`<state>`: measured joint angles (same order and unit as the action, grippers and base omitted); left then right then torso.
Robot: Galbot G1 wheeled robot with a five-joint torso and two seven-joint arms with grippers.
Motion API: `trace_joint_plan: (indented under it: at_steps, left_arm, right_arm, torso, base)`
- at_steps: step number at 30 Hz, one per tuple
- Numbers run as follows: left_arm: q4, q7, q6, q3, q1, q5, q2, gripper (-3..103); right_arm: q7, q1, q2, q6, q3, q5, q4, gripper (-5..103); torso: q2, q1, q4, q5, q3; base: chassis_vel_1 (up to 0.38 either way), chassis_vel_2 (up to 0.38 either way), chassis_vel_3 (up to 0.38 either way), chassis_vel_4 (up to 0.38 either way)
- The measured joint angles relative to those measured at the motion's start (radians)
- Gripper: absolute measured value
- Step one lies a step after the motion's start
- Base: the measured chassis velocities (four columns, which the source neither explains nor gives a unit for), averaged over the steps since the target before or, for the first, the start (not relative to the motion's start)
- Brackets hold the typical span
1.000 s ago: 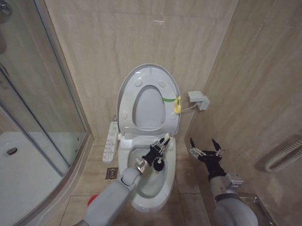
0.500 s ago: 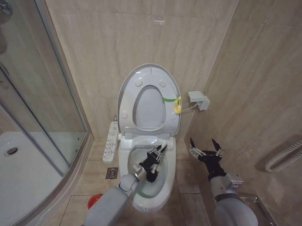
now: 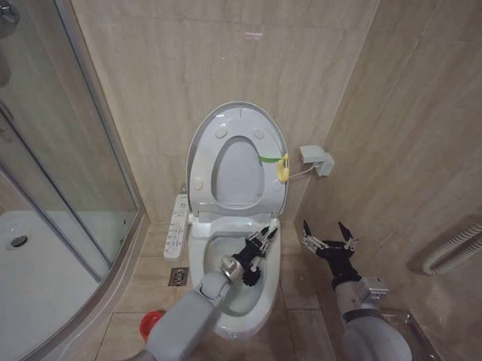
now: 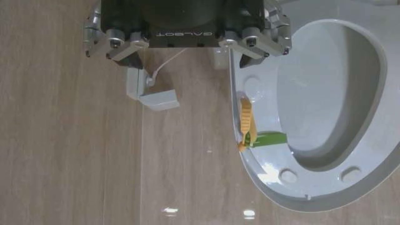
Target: Open the toilet lid, clean the toilet bowl with a toilet brush, close the toilet lid, and flush.
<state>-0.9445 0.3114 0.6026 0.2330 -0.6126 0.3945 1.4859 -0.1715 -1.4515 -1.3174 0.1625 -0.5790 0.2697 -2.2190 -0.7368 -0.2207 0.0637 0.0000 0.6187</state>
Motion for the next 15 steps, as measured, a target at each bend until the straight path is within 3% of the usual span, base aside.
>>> trace_joint_plan:
  at_steps: [15]
  left_arm:
    - [-0.040,0.007,0.004,0.023,-0.001,0.007,0.000,19]
  right_arm:
    - [0.000,0.000,0.000,0.000,0.000,0.000,0.000,100]
  torso:
    - [0.000,0.000,0.0002,-0.0002,0.000]
  base:
    - [0.000,0.000,0.000,0.000]
